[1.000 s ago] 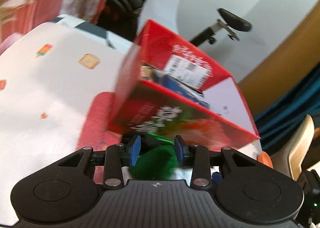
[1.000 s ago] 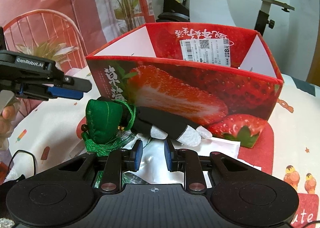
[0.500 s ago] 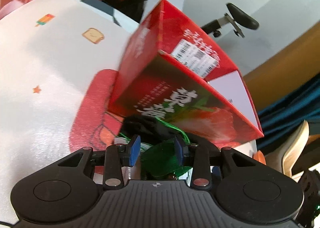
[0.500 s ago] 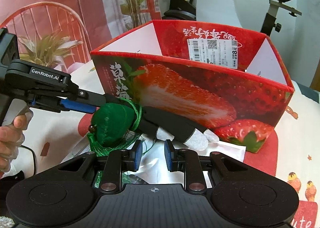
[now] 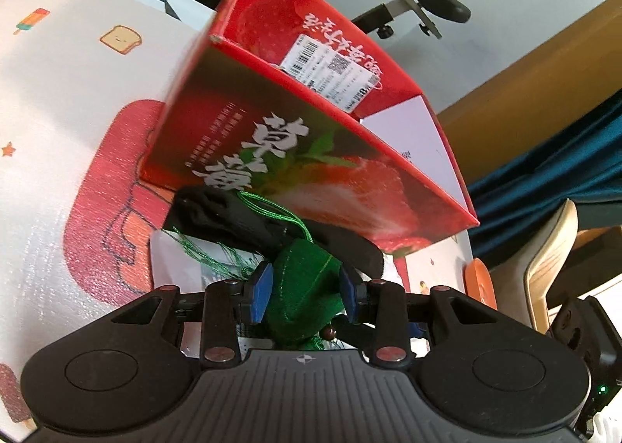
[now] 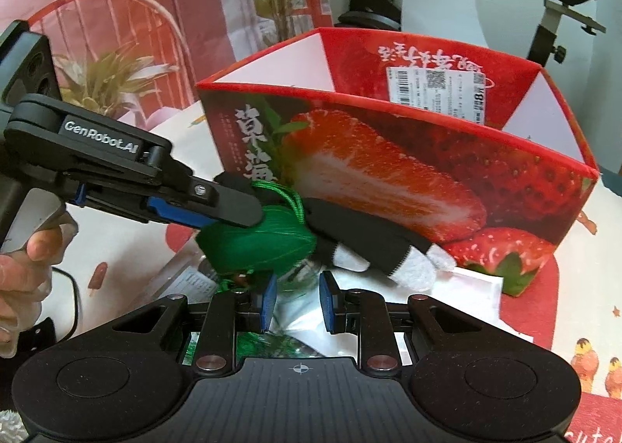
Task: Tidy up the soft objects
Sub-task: 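Close the right gripper on the green pouch beside the left gripper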
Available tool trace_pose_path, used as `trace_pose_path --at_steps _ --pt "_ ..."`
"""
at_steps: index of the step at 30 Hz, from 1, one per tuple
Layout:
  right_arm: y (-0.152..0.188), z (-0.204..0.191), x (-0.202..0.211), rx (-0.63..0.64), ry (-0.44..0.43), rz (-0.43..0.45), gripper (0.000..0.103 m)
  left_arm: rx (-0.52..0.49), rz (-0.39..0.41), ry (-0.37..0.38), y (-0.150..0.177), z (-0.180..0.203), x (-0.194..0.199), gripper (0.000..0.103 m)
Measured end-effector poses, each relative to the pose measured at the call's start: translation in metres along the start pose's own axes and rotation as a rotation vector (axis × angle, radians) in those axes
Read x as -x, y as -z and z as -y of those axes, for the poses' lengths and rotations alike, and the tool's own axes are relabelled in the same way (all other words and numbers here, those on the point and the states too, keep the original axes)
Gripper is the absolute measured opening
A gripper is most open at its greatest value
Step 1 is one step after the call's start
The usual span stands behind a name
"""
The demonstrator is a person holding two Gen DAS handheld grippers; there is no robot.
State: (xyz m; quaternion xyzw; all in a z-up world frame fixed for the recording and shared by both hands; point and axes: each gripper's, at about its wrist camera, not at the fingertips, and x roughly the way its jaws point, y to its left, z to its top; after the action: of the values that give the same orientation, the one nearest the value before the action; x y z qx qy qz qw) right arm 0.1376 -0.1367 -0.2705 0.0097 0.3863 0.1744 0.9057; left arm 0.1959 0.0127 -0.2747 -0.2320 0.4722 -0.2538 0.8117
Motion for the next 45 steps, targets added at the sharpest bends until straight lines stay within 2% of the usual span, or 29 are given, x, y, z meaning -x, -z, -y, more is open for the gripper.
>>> trace_pose_path --at_steps 4,12,15,18,21,23,26,38,45 --pt "0.001 -0.006 0.0 0.027 -0.004 -0.005 0.022 -0.016 -0.007 0.0 0.004 0.004 -0.002 0.039" --pt "-0.001 0.001 0.012 0.003 0.005 0.019 0.024 -0.035 -0.013 -0.001 0.007 0.003 0.001 0.039" --pt "-0.001 0.001 0.016 0.005 -0.001 0.025 0.028 -0.023 -0.012 0.003 0.006 0.0 0.001 0.038" --pt "0.001 -0.003 0.017 0.015 -0.011 0.023 0.031 -0.036 -0.009 0.003 0.007 0.003 0.003 0.03" --pt "0.001 -0.008 0.016 0.03 -0.027 0.018 0.038 -0.045 -0.006 0.033 0.007 0.007 0.006 0.03" --pt "0.002 -0.011 0.015 0.036 -0.032 0.012 0.046 -0.055 -0.006 0.034 0.007 0.01 0.006 0.03" --pt "0.003 -0.012 0.011 0.037 -0.027 0.002 0.051 -0.055 -0.013 0.032 0.009 0.009 0.004 0.03" --pt "0.002 -0.001 -0.01 -0.025 -0.06 -0.039 0.053 -0.049 -0.024 0.026 0.008 0.002 0.0 0.035" --pt "0.002 0.0 -0.012 -0.034 -0.065 -0.026 0.053 -0.028 -0.02 0.035 0.011 -0.001 -0.003 0.035"
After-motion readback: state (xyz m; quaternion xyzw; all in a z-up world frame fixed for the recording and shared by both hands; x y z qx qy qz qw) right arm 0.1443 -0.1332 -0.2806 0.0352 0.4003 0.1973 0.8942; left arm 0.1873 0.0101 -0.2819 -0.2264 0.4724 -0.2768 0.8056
